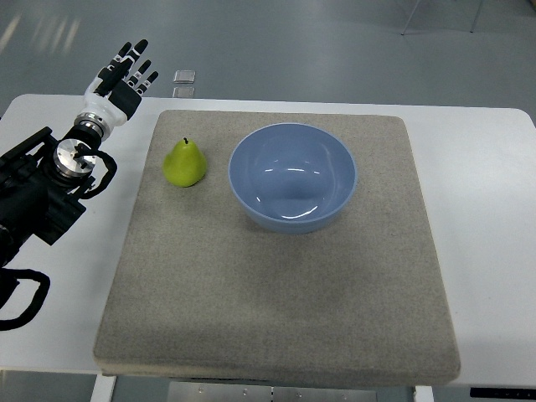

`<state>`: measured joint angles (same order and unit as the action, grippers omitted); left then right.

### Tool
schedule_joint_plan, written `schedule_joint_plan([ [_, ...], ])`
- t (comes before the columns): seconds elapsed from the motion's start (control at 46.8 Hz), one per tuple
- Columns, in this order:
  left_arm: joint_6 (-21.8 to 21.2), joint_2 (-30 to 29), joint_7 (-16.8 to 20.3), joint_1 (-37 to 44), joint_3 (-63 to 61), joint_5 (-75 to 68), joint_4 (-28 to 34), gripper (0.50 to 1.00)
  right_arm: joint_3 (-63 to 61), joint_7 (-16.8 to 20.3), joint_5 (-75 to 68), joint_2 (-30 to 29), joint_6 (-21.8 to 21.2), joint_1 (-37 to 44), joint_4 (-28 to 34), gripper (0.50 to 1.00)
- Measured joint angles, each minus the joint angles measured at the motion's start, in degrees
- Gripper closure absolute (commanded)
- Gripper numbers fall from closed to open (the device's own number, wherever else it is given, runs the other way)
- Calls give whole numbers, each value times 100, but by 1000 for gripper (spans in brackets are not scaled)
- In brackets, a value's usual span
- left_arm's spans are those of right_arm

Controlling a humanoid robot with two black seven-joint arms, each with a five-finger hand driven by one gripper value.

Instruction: Place pear in bowl with left hand

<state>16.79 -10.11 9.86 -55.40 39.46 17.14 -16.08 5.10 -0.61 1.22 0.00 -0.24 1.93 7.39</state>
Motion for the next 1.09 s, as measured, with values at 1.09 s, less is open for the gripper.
schedule_joint_plan([
  [1.09, -9, 0, 1, 17, -4, 0, 5, 508, 0, 0, -2, 0, -2, 0, 1, 576],
])
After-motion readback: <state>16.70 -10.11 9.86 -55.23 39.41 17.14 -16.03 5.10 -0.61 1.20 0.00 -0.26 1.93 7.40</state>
